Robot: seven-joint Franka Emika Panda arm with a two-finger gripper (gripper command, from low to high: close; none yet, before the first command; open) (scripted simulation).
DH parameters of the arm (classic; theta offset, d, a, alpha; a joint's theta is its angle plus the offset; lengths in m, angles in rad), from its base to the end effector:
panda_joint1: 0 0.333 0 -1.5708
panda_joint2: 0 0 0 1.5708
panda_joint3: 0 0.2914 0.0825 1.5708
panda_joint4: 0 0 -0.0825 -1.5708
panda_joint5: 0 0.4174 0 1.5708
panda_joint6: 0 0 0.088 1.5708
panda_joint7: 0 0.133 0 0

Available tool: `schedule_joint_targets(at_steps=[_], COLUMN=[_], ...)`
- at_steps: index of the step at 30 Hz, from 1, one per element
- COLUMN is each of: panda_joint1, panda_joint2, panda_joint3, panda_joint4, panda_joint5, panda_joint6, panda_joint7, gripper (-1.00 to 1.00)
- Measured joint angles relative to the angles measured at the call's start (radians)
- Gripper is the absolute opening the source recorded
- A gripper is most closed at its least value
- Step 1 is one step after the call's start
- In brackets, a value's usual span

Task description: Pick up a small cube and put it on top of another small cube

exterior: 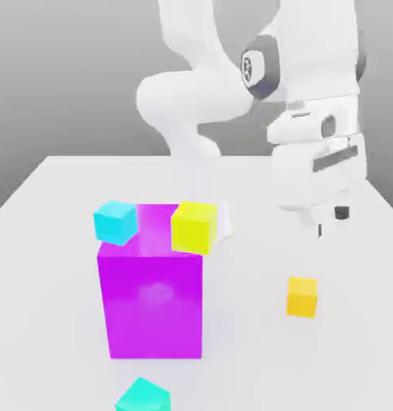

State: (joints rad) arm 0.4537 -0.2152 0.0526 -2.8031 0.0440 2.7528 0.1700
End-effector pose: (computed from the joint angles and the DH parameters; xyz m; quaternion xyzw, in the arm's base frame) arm 0.3659 0.1992 0.2068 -0.9857 -0.1473 -0.0762 0.0314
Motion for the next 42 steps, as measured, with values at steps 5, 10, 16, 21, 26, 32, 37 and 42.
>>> schedule_joint_targets(at_steps=[5, 10, 16, 21, 26, 32, 37, 42], panda_joint1=[0.088, 0.134, 0.143, 0.128, 0.128, 0.034, -0.079, -0.200], panda_joint2=[0.233, 0.419, 0.449, 0.368, 0.194, 0.033, -0.099, -0.230], panda_joint3=[0.042, -0.029, -0.039, -0.018, -0.004, -0.049, -0.087, -0.118], panda_joint4=[-0.098, -0.073, -0.068, -0.083, -0.108, -0.003, 0.087, 0.163], panda_joint5=[-0.056, -0.113, -0.118, -0.096, -0.049, -0.090, -0.119, -0.124], panda_joint6=[0.176, 0.328, 0.351, 0.284, 0.140, -0.091, -0.308, -0.526], panda_joint7=[-0.105, -0.071, -0.066, -0.083, -0.122, -0.010, 0.144, 0.312], gripper=[0.00, 0.00, -1.00, -1.00, -1.00, -1.00, -1.00, -1.00])
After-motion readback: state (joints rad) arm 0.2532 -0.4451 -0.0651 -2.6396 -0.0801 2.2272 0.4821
